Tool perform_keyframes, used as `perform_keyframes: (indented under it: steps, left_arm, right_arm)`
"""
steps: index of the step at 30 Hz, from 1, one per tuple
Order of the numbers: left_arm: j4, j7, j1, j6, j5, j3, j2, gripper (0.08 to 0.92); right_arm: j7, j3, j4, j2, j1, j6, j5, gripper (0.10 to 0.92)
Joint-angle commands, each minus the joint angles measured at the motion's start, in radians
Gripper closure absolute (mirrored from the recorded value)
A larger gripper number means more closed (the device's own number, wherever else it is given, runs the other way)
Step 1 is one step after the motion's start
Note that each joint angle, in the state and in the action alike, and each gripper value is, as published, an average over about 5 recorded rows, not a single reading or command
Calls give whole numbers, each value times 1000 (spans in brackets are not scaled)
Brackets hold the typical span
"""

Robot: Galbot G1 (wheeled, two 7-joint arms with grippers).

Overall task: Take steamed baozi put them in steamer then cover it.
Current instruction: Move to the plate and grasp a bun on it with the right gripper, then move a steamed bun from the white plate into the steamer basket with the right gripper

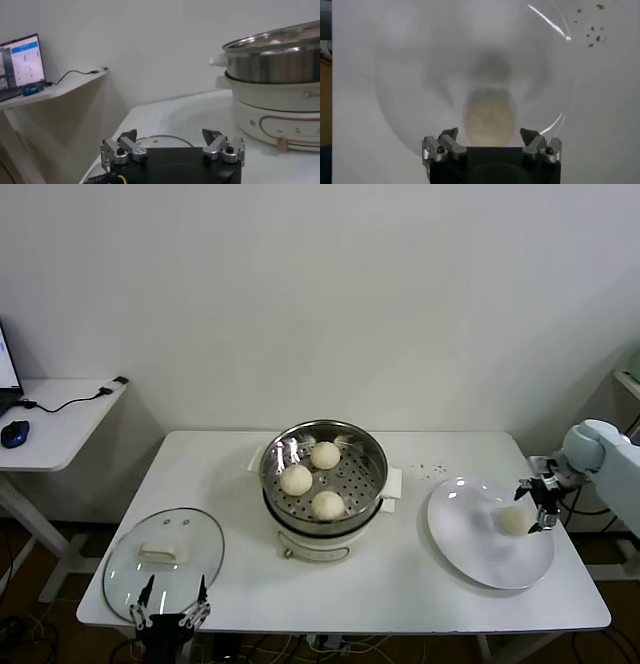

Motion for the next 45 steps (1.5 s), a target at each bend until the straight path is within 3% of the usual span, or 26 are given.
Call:
perform_keyframes:
  steps: [1,13,25,31,36,45]
  left_arm:
    - [2,1,-1,4,6,0,0,177]
    - [10,0,6,-2,3,-7,4,177]
    - [15,-1,4,-7,3,-5,3,177]
    - [14,1,0,-10,-3,4,6,177]
    - [9,1,2,-19,-11,17,13,177]
    - [-5,3,7,-36,-19,36,28,177]
  right_arm:
    - [2,62,-124,84,-42,51,-86,203]
    - [-4,85,-166,127,-39,75,-125,210]
    - [-29,51,-142,103,-7,64,-68,344]
    - [-29,-103,-71,77,111,14,154,355]
    - [-7,-389,61,71,344,-127,433,355]
    - [55,-810,175,241,729,-270,868,354]
